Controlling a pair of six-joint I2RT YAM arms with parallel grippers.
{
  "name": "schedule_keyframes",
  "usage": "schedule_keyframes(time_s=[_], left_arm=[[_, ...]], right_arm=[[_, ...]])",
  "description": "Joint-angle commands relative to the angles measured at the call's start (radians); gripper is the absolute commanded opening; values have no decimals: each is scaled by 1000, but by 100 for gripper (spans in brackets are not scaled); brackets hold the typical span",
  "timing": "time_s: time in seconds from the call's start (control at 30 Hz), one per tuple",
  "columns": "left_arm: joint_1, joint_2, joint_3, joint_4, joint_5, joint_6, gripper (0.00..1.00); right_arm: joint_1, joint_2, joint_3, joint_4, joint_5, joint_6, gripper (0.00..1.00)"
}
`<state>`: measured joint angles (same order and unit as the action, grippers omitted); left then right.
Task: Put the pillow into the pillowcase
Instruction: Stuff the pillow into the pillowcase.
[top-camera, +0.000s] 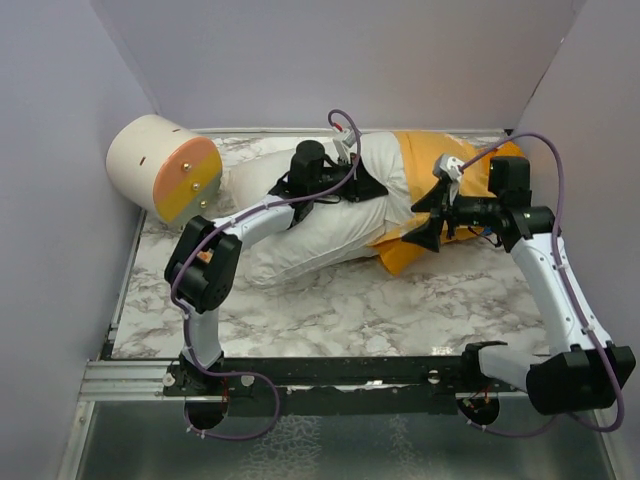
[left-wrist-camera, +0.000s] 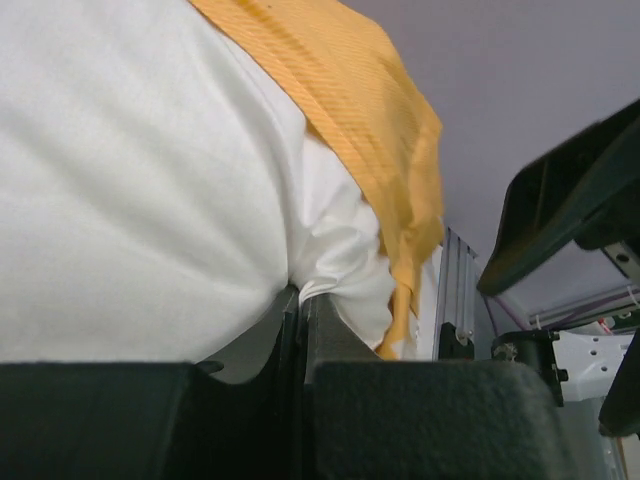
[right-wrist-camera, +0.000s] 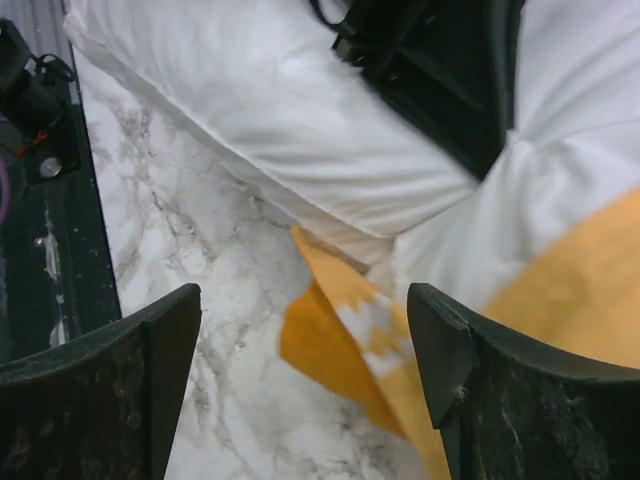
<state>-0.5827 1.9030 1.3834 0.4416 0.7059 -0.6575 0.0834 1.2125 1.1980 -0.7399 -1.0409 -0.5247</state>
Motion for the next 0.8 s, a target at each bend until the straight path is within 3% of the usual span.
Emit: schedule_keyframes(time_s=[0.0, 0.17, 0.4, 0.53, 0.63, 0.77], left_arm=[[-17, 31, -18, 134, -97, -65, 0], [-30, 41, 9, 134, -108, -66, 0], [-38, 50, 38, 143, -135, -84, 0], [-39, 62, 81, 124, -140, -85, 0], [-42, 72, 111, 113, -138, -85, 0], [-50, 81, 129, 111, -138, -83, 0]], right_arm=[[9, -122, -147, 12, 20, 142, 84], [-29, -178, -209, 21, 74, 215, 84], [-132, -165, -250, 154, 162, 443, 82], [-164, -150, -280, 253, 172, 725, 80], [-172, -169, -353, 350, 133, 921, 73], [-163, -219, -507, 628, 123, 1205, 65]])
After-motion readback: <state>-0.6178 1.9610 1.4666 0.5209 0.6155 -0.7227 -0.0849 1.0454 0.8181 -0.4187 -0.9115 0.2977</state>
